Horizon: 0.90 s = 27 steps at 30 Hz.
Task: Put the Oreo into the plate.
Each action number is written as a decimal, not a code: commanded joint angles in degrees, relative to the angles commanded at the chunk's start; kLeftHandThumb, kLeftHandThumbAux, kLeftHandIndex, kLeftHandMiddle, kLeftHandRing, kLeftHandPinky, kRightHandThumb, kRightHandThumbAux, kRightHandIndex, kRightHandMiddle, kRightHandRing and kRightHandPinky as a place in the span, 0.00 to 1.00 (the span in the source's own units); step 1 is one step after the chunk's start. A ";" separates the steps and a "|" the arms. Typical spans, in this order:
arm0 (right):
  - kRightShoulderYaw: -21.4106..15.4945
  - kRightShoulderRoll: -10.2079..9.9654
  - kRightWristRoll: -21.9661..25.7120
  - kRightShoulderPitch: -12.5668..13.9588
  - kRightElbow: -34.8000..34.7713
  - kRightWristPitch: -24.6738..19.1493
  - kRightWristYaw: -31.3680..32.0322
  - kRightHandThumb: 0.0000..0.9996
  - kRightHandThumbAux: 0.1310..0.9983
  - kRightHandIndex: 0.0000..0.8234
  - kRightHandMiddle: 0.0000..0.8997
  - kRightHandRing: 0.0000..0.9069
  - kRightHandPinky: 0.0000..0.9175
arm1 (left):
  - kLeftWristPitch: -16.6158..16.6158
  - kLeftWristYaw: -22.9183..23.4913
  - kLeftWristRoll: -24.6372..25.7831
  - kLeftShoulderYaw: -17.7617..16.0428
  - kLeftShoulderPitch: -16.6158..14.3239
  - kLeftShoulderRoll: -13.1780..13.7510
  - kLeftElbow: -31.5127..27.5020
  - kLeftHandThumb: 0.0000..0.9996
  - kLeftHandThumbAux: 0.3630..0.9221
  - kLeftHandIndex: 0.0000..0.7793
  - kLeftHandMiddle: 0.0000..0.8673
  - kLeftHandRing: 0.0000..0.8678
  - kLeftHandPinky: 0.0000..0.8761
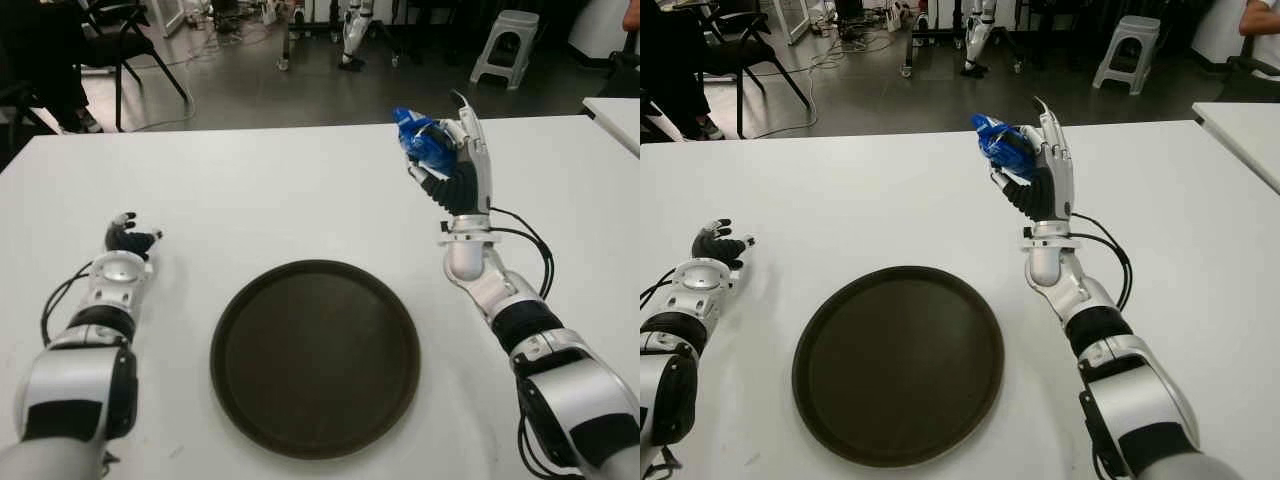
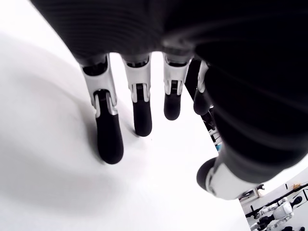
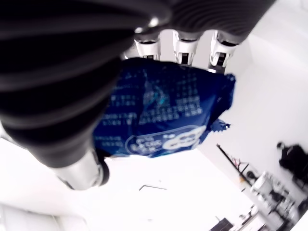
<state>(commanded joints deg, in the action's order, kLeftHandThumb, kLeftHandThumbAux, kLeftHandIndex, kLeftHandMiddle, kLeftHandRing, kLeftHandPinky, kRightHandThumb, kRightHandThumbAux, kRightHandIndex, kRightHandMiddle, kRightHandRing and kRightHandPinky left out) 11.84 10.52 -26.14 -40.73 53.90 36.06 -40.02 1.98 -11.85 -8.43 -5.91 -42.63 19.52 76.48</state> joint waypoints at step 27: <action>-4.82 -4.15 7.31 3.32 -2.68 4.78 12.86 0.71 0.68 0.51 0.01 0.00 0.03 | -0.12 0.53 0.32 -0.72 -0.30 -0.11 -0.01 0.36 0.72 0.18 0.17 0.19 0.18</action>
<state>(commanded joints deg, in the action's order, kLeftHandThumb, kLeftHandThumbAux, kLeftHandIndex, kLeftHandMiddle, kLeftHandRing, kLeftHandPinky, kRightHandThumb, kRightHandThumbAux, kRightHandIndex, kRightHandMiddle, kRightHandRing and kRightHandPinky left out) 7.02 6.37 -18.82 -37.41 51.22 40.85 -27.16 1.86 -11.33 -8.11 -6.63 -42.93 19.42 76.47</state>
